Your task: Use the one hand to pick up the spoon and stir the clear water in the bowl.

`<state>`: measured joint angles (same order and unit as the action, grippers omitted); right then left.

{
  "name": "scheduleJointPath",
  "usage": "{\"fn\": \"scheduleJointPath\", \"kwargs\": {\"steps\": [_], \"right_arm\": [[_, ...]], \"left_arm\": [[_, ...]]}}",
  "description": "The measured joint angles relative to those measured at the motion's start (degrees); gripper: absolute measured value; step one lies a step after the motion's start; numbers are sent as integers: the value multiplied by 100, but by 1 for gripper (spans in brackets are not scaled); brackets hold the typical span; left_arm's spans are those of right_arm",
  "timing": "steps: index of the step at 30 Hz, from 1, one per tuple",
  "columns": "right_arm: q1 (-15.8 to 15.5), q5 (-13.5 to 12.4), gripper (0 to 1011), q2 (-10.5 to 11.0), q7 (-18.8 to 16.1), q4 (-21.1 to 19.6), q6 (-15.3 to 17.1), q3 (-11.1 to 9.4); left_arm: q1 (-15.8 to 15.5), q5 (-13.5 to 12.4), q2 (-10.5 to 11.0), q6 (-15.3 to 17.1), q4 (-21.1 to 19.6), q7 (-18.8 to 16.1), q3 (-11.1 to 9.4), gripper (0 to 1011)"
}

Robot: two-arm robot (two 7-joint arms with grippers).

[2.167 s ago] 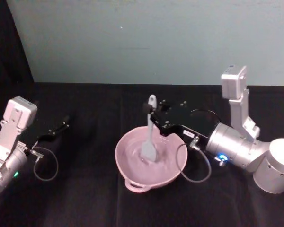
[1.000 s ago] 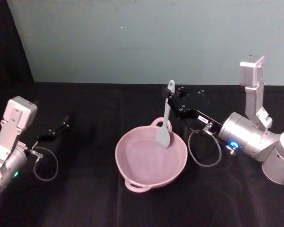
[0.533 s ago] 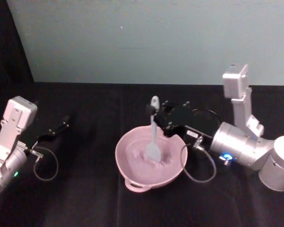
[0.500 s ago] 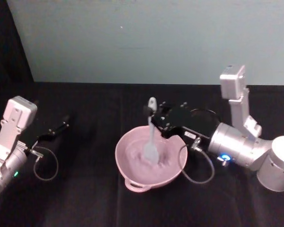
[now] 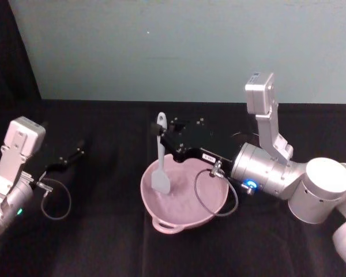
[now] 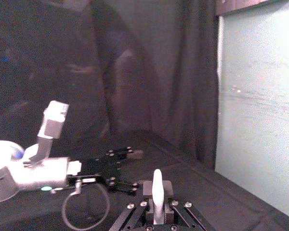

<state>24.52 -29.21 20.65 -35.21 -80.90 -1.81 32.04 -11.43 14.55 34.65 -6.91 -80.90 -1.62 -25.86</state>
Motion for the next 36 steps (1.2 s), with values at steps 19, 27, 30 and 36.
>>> {"fn": "scheduleJointPath", "kwargs": {"steps": [19,27,30,36], "right_arm": [[-161,140,114,160,604,209,-98,-568],[-428,279,114,337,651,-189,-16,-635],[-497,331,114,365,590,-349,18,-568],[-573,413,114,299,412,-584,6,-345]], "left_arm": [[0,0,0,0,0,0,0,1005],[0,0,0,0,0,0,0,1005],[0,0,0,0,0,0,0,1005],[0,0,0,0,0,0,0,1005]]}}
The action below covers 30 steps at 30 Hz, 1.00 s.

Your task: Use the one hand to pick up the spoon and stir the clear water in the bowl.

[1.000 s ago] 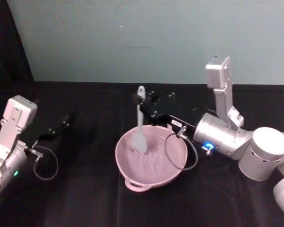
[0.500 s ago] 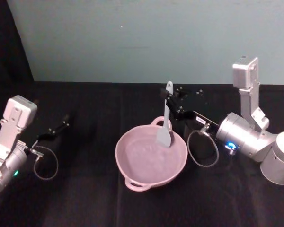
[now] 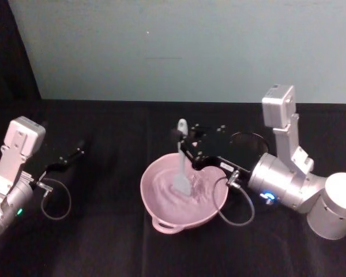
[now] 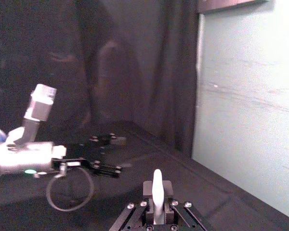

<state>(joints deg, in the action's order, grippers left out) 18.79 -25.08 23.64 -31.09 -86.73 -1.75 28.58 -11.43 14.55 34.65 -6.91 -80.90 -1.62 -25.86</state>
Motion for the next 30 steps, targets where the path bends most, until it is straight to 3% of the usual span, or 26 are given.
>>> {"fn": "scheduleJointPath", "kwargs": {"steps": [9,17,23,30], "right_arm": [[198,-55,114,-286,-197,249,-91,205],[571,-242,114,-599,-288,974,-229,188],[641,-228,114,-547,-129,1164,-281,20],[446,-175,114,-273,75,918,-269,-238]], "left_arm": [[0,0,0,0,0,0,0,1005],[0,0,0,0,0,0,0,1005],[0,0,0,0,0,0,0,1005],[0,0,0,0,0,0,0,1005]]}}
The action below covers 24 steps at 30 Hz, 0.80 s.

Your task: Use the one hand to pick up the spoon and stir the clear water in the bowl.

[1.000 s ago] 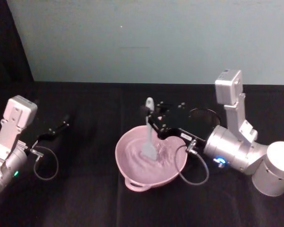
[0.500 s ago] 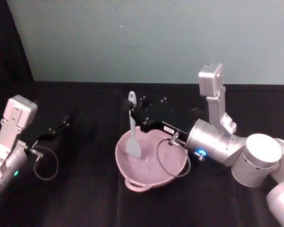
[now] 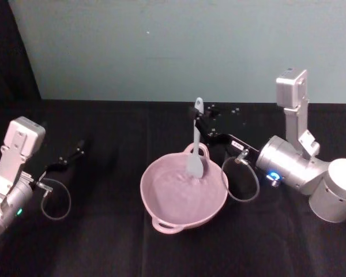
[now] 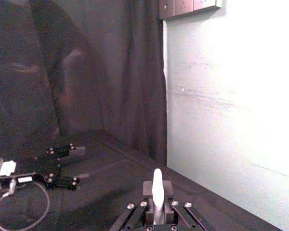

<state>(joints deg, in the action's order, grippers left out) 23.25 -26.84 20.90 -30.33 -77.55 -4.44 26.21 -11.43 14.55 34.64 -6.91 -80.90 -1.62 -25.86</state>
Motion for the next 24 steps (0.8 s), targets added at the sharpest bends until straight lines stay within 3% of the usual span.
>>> {"fn": "scheduleJointPath", "kwargs": {"steps": [5,9,17,24], "right_arm": [[-144,19,114,136,-3,-213,86,-42],[-230,72,114,201,-137,-431,177,85],[-251,108,114,129,-370,-688,150,363],[-214,-16,114,97,-380,-730,67,315]], "left_arm": [[0,0,0,0,0,0,0,1005],[0,0,0,0,0,0,0,1005],[0,0,0,0,0,0,0,1005],[0,0,0,0,0,0,0,1005]]}}
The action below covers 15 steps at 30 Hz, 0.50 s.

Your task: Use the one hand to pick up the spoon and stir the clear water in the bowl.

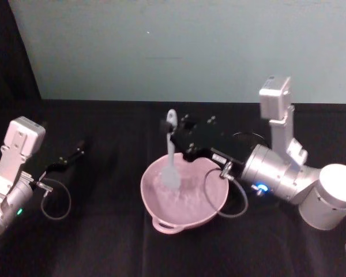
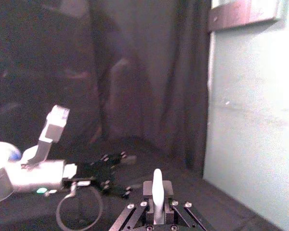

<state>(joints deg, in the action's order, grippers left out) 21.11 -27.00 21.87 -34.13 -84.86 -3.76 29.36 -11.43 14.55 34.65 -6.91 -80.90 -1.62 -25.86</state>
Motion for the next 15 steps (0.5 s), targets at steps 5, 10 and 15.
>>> {"fn": "scheduleJointPath", "kwargs": {"steps": [5,10,15], "right_arm": [[-3,-242,114,118,80,-132,-79,-303],[-58,-544,114,260,204,-305,-92,-669],[-83,-731,114,426,333,-463,57,-913]], "left_arm": [[0,0,0,0,0,0,0,1005],[0,0,0,0,0,0,0,1005],[0,0,0,0,0,0,0,1005]]}}
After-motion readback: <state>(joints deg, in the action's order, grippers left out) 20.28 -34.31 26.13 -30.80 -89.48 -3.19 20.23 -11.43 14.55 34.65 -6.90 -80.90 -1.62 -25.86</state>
